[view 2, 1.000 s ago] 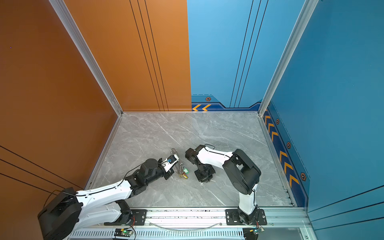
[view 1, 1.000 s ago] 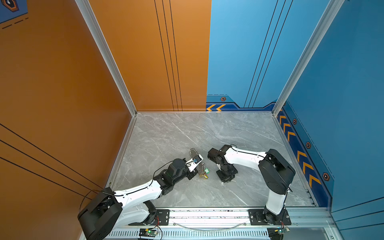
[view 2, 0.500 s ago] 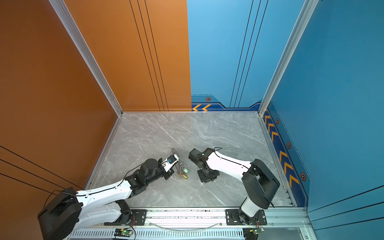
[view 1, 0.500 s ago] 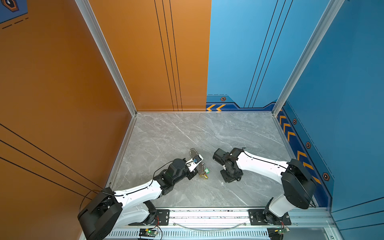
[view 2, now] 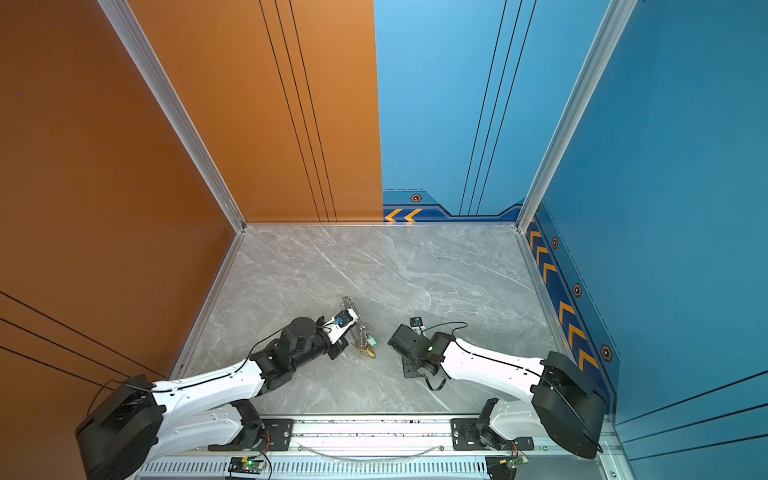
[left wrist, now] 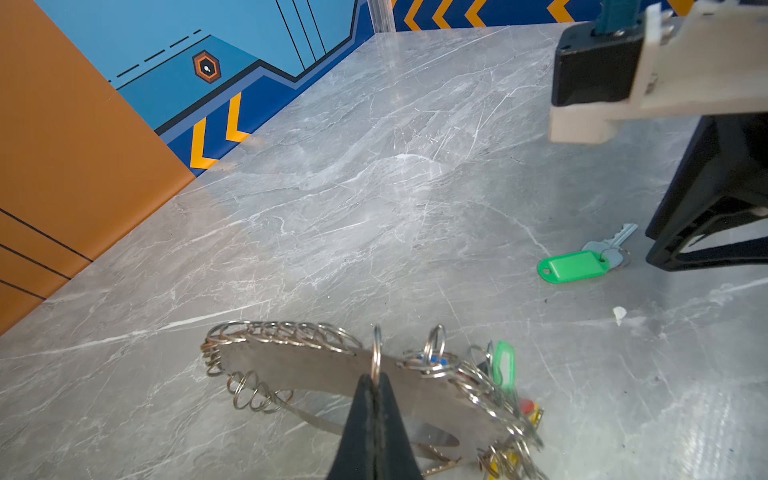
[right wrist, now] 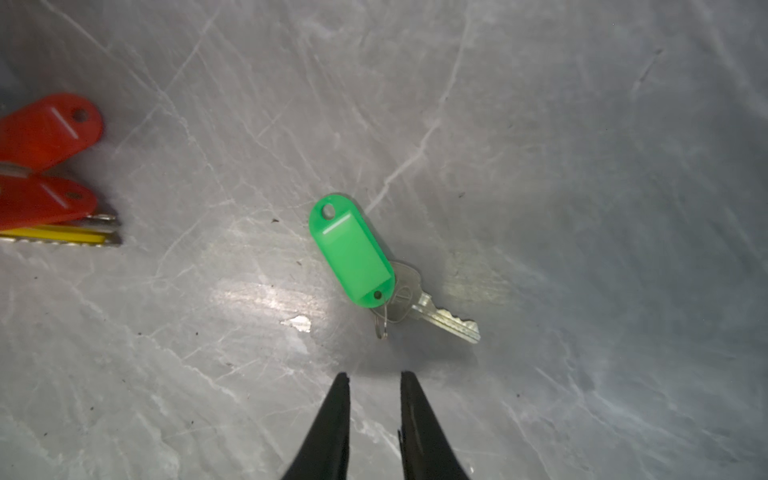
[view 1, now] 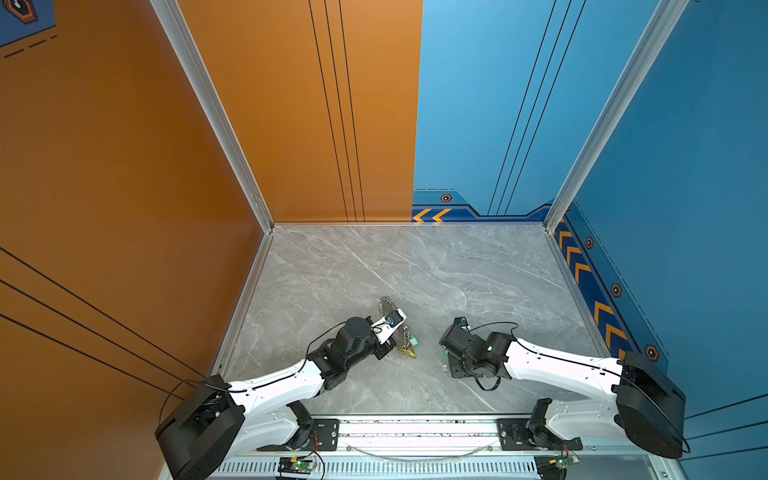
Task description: Put the keys on the keyring
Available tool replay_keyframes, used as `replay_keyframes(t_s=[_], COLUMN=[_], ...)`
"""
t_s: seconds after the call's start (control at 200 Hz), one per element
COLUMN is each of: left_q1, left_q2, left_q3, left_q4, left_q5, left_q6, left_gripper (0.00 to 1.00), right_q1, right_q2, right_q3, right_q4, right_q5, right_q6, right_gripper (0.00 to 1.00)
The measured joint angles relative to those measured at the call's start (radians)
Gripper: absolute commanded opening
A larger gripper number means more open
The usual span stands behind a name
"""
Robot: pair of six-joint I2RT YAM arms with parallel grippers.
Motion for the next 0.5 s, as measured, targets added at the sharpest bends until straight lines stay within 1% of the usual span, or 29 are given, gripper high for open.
replay_keyframes(t_s=[0.2,0.501], left_q1=[0.0,0.0], left_q2=[0.0,0.01], left_q3=[0.0,0.0], left_q4=[0.0,0.004], left_q5=[0.0,0.0], left_q6=[0.0,0.0], left_gripper=[0.0,0.0], right_q1=[0.028,0.03], right_q2=[-0.03,-0.029], right_q3=[-0.053,-0.073], right_q4=[0.055,0.098], right_q5=[0.051,0.079], right_q6=[0.076,0.111], right_gripper=[0.18,0.17])
